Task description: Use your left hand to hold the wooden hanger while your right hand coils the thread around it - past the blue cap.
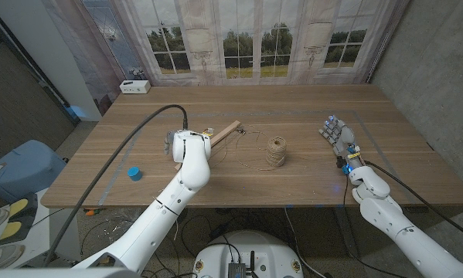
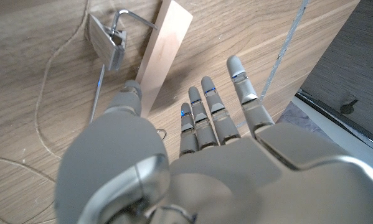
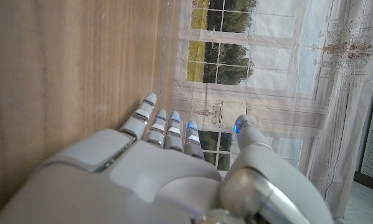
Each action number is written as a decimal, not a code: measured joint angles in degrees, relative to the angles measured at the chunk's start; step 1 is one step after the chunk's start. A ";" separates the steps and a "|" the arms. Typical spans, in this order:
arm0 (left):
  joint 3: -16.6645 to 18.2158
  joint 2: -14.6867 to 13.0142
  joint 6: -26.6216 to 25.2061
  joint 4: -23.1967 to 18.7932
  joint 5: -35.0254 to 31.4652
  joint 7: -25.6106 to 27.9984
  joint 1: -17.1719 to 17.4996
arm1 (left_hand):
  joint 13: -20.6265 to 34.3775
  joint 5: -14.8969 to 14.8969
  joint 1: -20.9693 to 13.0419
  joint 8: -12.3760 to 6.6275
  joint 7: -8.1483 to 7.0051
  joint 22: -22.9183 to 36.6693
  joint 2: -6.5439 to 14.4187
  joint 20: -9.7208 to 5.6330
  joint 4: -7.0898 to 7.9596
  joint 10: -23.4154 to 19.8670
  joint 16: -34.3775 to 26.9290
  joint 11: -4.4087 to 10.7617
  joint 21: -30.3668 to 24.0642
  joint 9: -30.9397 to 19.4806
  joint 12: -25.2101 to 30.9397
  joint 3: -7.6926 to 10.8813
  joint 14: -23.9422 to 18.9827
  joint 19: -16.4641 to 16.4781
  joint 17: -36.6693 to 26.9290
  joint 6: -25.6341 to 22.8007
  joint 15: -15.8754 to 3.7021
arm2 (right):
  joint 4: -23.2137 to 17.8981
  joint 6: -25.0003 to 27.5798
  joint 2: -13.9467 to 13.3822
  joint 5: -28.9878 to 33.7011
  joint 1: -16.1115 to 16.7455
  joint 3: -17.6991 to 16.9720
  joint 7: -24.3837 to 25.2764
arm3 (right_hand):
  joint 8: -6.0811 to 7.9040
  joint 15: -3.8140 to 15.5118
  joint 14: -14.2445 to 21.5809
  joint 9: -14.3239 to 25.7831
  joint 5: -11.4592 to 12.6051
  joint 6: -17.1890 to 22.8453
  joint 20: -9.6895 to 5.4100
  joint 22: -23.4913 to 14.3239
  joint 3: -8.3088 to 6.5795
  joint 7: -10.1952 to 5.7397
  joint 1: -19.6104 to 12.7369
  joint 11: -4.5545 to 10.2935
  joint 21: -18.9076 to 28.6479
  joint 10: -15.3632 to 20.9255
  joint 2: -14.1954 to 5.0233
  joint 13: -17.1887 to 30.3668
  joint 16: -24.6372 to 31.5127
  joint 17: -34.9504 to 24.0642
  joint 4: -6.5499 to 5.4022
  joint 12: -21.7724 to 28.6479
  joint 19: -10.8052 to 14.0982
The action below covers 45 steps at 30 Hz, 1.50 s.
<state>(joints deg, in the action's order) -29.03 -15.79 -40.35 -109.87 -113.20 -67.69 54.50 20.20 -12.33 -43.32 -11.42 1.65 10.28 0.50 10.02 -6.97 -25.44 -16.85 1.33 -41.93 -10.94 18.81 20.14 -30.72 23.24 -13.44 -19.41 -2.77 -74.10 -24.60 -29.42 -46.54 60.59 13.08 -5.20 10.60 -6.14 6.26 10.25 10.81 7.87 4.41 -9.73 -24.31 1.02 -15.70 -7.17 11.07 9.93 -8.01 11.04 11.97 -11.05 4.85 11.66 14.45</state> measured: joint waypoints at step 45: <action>0.39 -7.03 -10.48 4.37 28.24 22.89 -0.20 | -1.76 2.07 -22.18 -4.34 1.42 0.11 8.87 -11.47 -1.95 -12.33 -4.23 -0.67 -4.42 -0.49 1.27 17.15 -13.87 12.09 0.90 -17.50 0.32 | -3.72 2.12 -0.27 3.61 1.27 0.73 7.83 | 0.00 0.31 0.29 0.00 0.00 0.00 0.00 0.00 -0.25 0.00 0.60 -0.10 0.00 0.52 -0.16 0.00 0.00 0.00 -0.24 0.00 -0.01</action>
<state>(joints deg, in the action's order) -28.63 -22.82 -50.82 -105.51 -84.96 -44.81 54.30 18.45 -10.26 -65.50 -15.76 3.07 10.40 9.37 -1.45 -8.92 -37.77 -21.08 0.66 -46.34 -11.42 20.09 37.29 -44.60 35.33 -12.55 -36.91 -2.45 -77.82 -22.48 -29.68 -42.93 61.86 13.80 2.63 10.60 -5.83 6.55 10.25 10.82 7.87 4.41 -9.73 -24.56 1.02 -15.09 -7.26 11.07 10.45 -8.16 11.04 11.97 -11.04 4.61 11.66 14.44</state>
